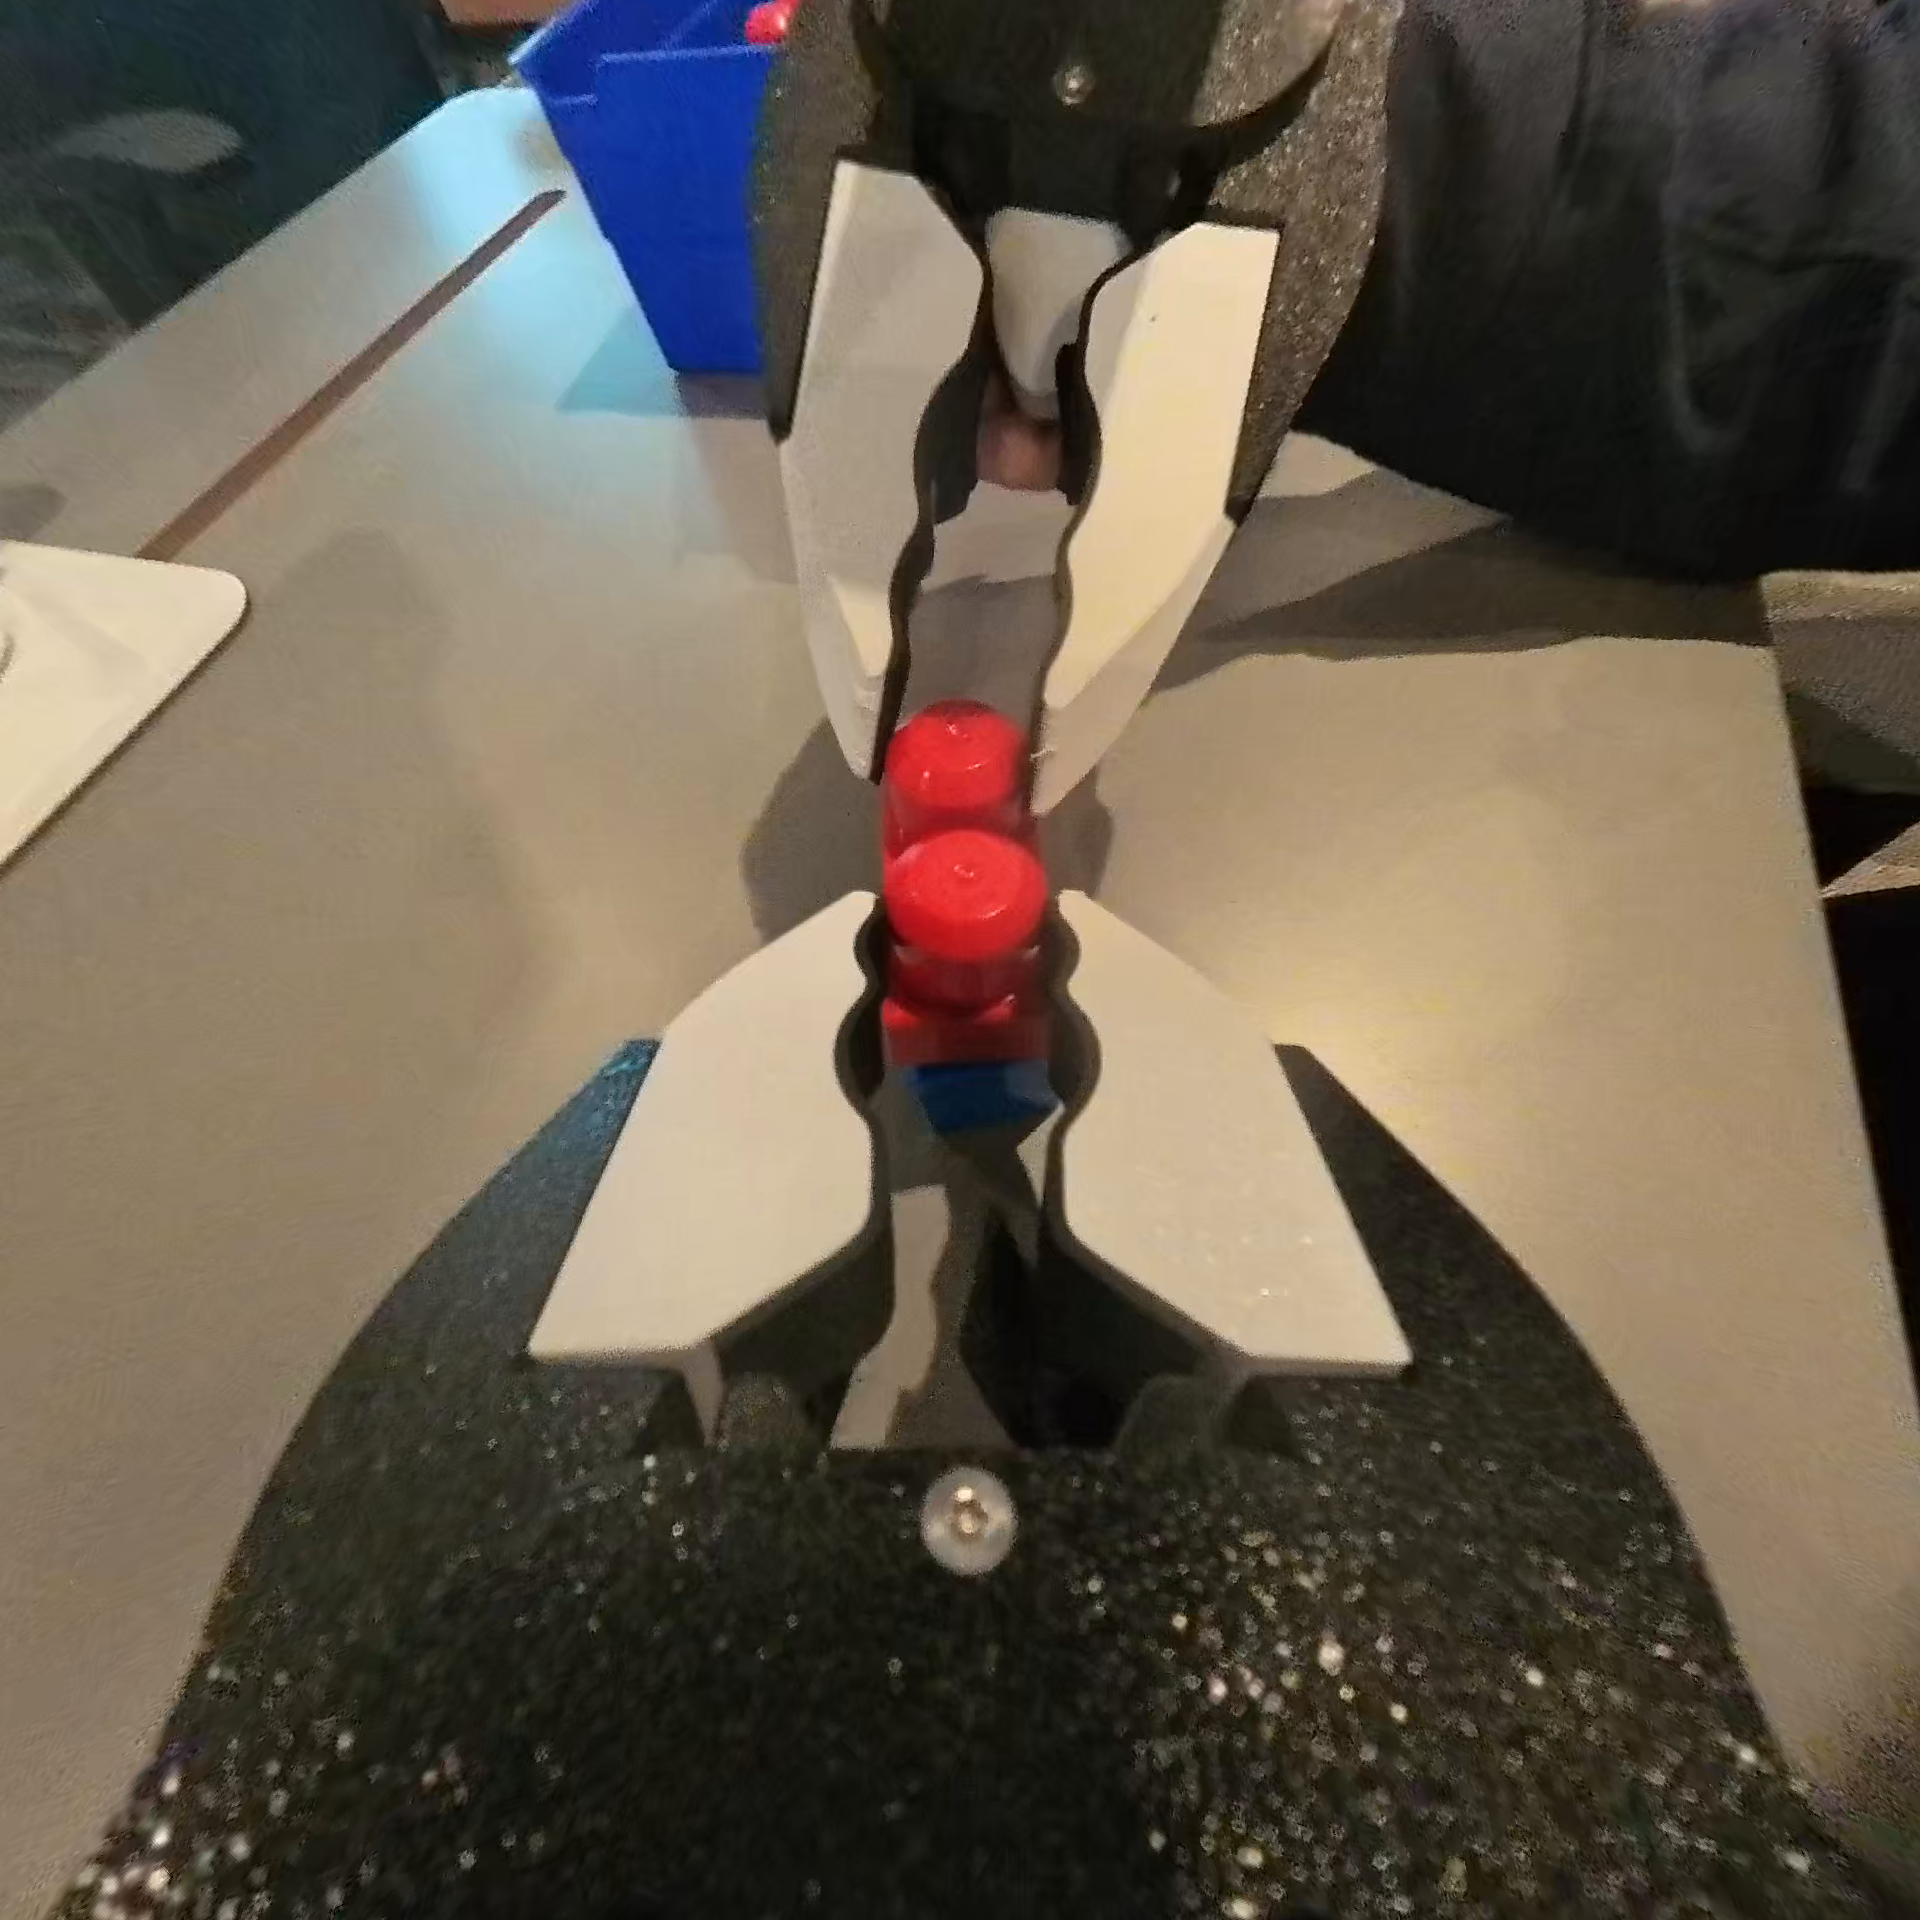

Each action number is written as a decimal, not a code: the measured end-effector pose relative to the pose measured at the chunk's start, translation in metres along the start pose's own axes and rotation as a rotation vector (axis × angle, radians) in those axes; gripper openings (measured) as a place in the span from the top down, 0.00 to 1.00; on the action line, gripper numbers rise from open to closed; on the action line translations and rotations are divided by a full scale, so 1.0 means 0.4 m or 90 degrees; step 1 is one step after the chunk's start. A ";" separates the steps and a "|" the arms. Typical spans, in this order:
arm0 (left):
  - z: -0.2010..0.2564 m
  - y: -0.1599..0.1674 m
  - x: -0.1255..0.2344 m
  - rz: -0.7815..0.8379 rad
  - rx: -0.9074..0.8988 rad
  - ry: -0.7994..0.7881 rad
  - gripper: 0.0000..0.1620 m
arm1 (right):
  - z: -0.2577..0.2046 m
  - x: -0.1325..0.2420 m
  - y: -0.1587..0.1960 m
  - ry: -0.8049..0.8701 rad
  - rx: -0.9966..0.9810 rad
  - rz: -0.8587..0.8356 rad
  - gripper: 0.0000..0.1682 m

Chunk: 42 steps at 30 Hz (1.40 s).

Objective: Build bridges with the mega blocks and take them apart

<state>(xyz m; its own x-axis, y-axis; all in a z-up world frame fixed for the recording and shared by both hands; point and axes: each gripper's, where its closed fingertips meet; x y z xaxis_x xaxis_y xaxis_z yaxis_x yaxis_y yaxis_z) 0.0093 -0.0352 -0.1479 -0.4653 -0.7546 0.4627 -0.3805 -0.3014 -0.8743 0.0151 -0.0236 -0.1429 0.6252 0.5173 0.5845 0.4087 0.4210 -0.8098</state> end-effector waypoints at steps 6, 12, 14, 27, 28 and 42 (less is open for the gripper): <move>0.000 0.007 -0.002 0.000 0.024 0.002 0.83 | 0.001 -0.004 0.001 -0.016 -0.020 0.021 0.84; -0.001 0.005 0.006 0.044 0.054 0.006 0.74 | -0.001 0.019 -0.003 0.027 -0.012 0.048 0.80; -0.008 0.019 0.015 0.040 0.074 0.003 0.56 | 0.001 0.043 0.006 0.039 -0.039 0.079 0.72; 0.000 0.061 -0.093 -0.062 -0.008 -0.091 0.56 | 0.020 0.033 0.152 0.060 -0.090 -0.049 0.66; -0.002 0.063 -0.101 -0.069 -0.016 -0.094 0.57 | 0.019 0.027 0.157 0.057 -0.090 -0.053 0.66; -0.008 0.098 -0.095 -0.076 -0.066 -0.019 0.78 | -0.004 -0.013 0.145 -0.012 -0.082 0.014 0.78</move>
<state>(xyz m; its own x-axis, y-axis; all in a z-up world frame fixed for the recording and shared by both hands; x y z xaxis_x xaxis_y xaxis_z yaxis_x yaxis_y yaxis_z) 0.0094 -0.0162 -0.1995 -0.3881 -0.7343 0.5569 -0.5136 -0.3294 -0.7923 0.0367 -0.0030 -0.1928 0.6225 0.5399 0.5666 0.4782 0.3107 -0.8215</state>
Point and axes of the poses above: each gripper's, where its closed fingertips meet, x back along the fingers, y out of its underside, z = x × y across the jaws, and after that the axes turned 8 degrees about -y, right-handed
